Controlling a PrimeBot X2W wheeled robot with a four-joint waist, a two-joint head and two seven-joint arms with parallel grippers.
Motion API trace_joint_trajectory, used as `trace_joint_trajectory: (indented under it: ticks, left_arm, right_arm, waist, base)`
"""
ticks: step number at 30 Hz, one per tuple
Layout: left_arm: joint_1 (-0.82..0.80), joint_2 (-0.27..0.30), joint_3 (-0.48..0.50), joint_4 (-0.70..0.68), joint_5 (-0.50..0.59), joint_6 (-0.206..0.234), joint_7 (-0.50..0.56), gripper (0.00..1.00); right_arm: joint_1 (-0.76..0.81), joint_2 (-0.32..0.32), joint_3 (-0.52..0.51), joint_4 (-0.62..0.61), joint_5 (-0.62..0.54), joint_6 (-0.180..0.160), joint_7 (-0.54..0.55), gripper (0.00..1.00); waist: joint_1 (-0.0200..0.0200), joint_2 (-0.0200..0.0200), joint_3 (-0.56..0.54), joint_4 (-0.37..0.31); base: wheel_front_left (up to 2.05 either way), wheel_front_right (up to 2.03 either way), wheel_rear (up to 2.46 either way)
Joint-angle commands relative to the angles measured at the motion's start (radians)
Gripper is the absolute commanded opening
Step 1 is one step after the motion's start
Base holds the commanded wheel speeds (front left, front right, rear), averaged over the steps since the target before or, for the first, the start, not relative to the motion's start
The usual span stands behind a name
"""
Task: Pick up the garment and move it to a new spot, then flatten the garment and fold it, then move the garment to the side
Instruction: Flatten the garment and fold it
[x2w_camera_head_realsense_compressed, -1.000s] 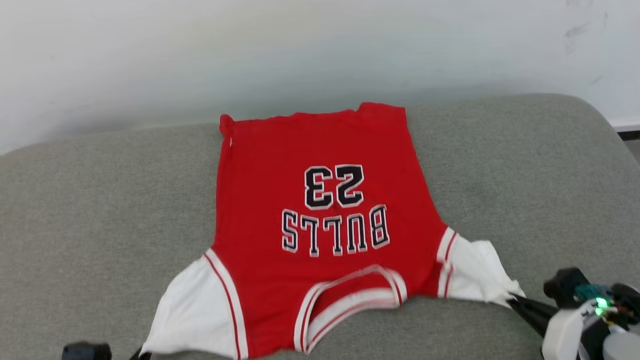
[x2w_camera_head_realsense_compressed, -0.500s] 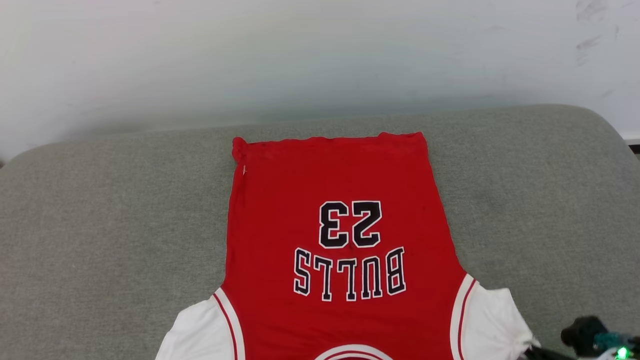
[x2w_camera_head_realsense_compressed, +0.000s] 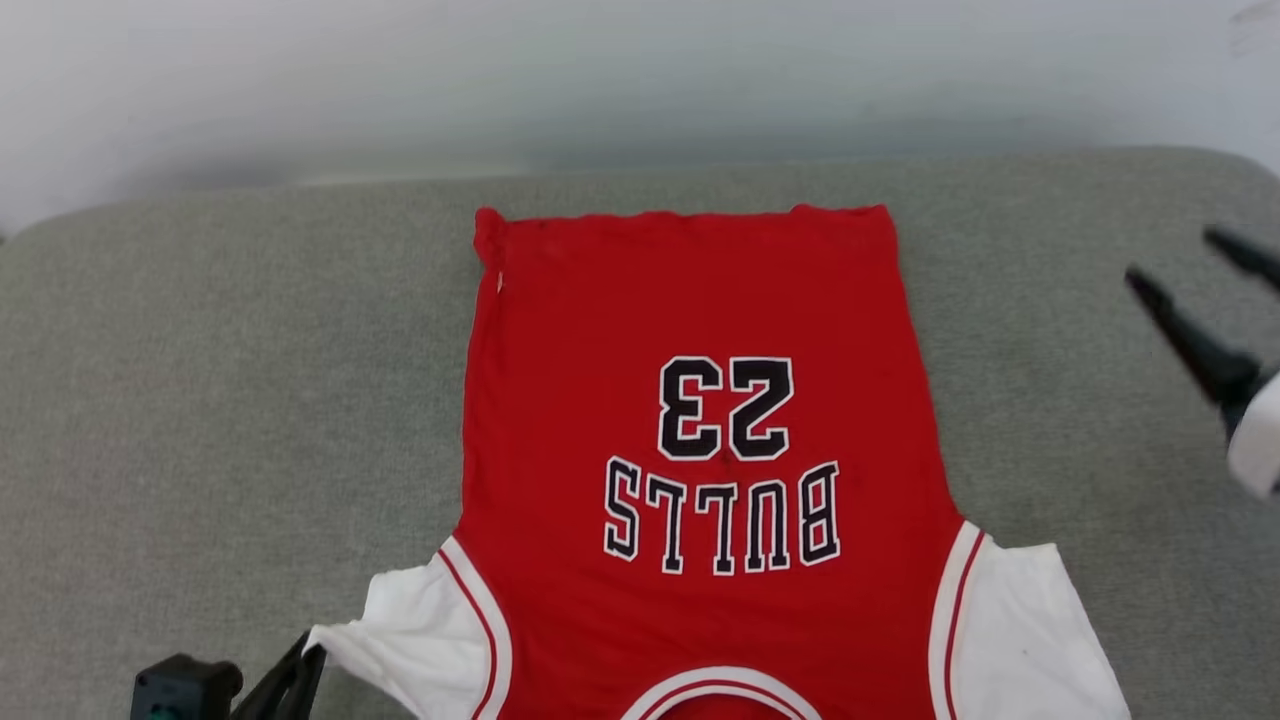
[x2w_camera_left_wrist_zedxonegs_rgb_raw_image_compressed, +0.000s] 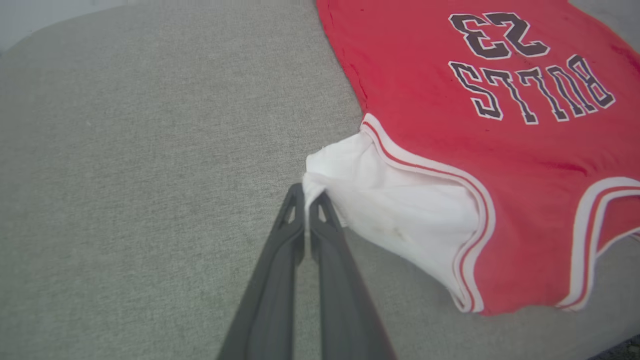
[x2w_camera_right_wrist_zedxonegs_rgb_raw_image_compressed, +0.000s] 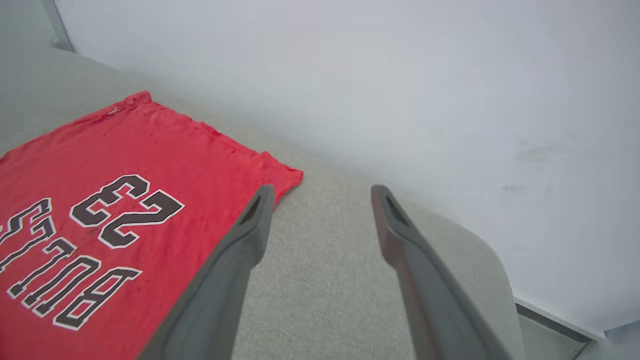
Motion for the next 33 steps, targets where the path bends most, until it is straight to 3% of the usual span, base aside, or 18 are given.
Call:
trace_joint_trajectory:
  ticks: [1,4,8,14,22,33]
  left_arm:
    - [-0.025,0.000,0.003,-0.018,0.015,0.007,0.005,0.00]
    - [-0.064,0.001,0.003,-0.048,0.040,0.013,0.013,0.00]
    - [-0.112,-0.007,-0.003,-0.076,0.080,0.012,0.021,0.00]
    - [-0.181,-0.033,-0.005,-0.108,0.121,0.006,0.027,0.00]
    - [-0.272,-0.077,-0.010,-0.149,0.185,-0.006,0.018,0.00]
    - [-0.333,-0.132,-0.012,-0.158,0.233,-0.027,0.005,0.00]
  right_arm:
    - [-0.052,0.013,-0.031,-0.019,-0.008,-0.001,0.039,1.00]
    - [-0.163,0.024,-0.073,-0.041,-0.016,-0.001,0.158,1.00]
    - [-0.326,0.028,-0.054,-0.020,0.014,-0.001,0.382,1.00]
    - [-0.548,0.058,-0.024,0.092,0.117,-0.001,0.767,1.00]
    - [-0.740,0.087,-0.016,0.225,0.104,-0.001,1.180,1.00]
    - [-0.711,0.152,-0.102,0.284,0.016,-0.001,1.300,1.00]
  waist:
    - [-0.0001,-0.0001,0.050,0.031]
    - [-0.0001,-0.0001,0.106,0.062]
    - [-0.0001,-0.0001,0.179,0.105]
    - [-0.0001,-0.0001,0.282,0.164]
    - [-0.0001,-0.0001,0.425,0.239]
    - [-0.0001,-0.0001,0.541,0.312]
  base:
    - [0.00,0.00,0.00]
    - [0.00,0.00,0.00]
    - [0.00,0.00,0.00]
    - [0.00,0.00,0.00]
    - [0.00,0.00,0.00]
    - [0.00,0.00,0.00]
